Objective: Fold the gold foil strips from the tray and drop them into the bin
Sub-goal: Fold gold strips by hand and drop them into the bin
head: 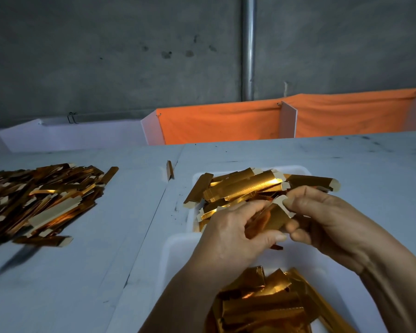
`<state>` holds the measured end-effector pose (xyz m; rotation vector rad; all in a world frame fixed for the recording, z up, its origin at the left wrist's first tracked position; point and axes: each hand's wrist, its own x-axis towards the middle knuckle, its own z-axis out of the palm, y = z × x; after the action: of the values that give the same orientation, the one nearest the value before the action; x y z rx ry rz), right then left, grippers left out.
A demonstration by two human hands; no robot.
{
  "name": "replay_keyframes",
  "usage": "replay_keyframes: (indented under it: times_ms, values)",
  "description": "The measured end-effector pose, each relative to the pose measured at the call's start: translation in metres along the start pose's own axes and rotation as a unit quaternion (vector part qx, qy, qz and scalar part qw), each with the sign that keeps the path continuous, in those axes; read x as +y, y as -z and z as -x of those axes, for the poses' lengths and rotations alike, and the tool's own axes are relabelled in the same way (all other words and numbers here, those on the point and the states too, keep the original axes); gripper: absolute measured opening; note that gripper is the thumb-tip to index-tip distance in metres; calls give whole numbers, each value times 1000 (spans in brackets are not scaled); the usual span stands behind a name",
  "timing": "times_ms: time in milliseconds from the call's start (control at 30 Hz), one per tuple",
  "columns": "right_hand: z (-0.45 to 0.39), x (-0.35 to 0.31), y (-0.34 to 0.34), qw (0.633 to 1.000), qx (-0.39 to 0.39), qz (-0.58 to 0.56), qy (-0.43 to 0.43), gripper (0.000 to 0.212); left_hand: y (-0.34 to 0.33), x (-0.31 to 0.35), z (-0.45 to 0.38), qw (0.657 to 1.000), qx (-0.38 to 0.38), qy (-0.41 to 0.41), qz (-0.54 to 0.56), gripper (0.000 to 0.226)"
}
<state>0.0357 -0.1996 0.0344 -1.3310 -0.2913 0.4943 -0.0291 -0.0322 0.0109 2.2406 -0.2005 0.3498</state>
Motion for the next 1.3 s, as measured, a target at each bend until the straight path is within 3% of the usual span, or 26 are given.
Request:
replay_keyframes:
  times_ms: [133, 400, 767, 1100, 1300]
  values:
    - [2, 0, -1, 999, 29, 24, 34, 9, -2, 2, 1, 1000, -4, -10, -30, 59]
    - [6, 3, -7, 963, 8, 235, 129, 19, -3, 4, -1, 992, 63, -21, -103, 49]
    - [1, 9, -5, 995, -21, 79, 59, 20, -6, 5, 0, 995, 73, -27, -66, 46]
    - [3, 6, -5, 989, -6, 133, 62, 14, 0, 6, 0, 998, 39, 9, 48, 31]
    - [3, 8, -8, 990, -10, 125, 68, 14, 2, 5, 0, 996, 71, 12, 50, 22]
